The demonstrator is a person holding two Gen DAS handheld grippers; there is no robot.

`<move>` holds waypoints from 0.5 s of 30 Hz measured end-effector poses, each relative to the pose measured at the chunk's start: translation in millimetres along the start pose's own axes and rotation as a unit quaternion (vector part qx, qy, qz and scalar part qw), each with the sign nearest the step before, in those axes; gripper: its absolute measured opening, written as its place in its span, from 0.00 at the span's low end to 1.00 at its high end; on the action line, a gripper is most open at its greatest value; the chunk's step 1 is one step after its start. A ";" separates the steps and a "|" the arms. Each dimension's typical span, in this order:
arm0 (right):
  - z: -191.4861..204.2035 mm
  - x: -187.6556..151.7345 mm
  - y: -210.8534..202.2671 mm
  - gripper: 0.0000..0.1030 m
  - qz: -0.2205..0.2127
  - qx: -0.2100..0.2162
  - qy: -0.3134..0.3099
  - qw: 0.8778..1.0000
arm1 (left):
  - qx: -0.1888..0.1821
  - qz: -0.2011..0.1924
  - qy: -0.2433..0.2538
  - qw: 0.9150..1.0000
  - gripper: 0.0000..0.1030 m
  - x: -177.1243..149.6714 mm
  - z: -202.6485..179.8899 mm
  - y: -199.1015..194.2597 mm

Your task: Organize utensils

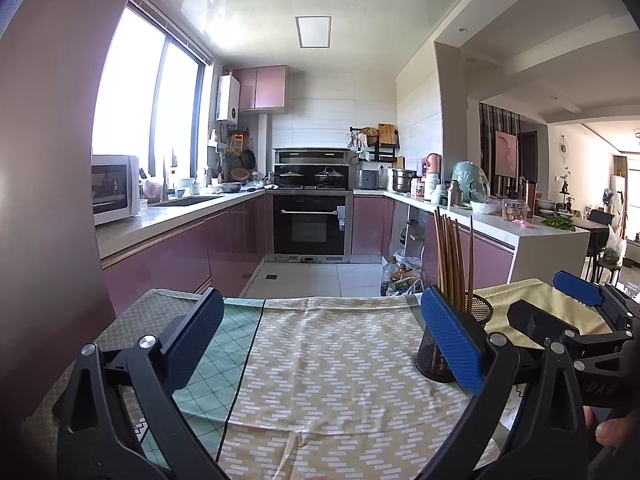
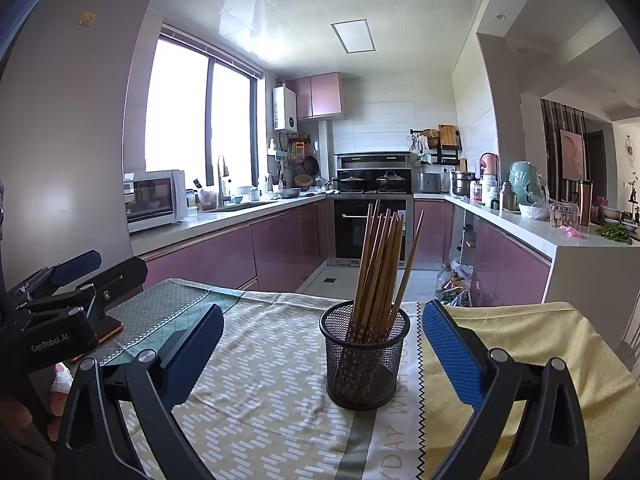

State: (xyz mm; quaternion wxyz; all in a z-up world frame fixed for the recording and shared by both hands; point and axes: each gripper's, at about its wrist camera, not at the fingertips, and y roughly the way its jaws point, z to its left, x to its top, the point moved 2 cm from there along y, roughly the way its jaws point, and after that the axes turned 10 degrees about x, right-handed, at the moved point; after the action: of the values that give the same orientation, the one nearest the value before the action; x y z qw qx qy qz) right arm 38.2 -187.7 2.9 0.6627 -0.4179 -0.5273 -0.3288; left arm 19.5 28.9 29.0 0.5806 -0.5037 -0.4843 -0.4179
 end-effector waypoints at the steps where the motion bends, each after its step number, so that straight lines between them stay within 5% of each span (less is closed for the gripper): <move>1: 0.0 0.1 -0.1 0.94 0.000 0.001 0.000 1.000 | 0.000 0.000 0.000 1.000 0.94 -0.1 0.2 0.2; 15: 1.5 1.0 -1.3 0.94 -0.001 0.000 -0.001 1.000 | 0.001 -0.003 -0.002 1.000 0.94 0.4 1.6 -0.6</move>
State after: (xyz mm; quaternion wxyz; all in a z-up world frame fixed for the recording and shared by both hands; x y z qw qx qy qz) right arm 36.6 -186.9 4.2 0.6621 -0.4173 -0.5284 -0.3292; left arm 18.8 30.5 29.5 0.5791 -0.5027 -0.4873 -0.4177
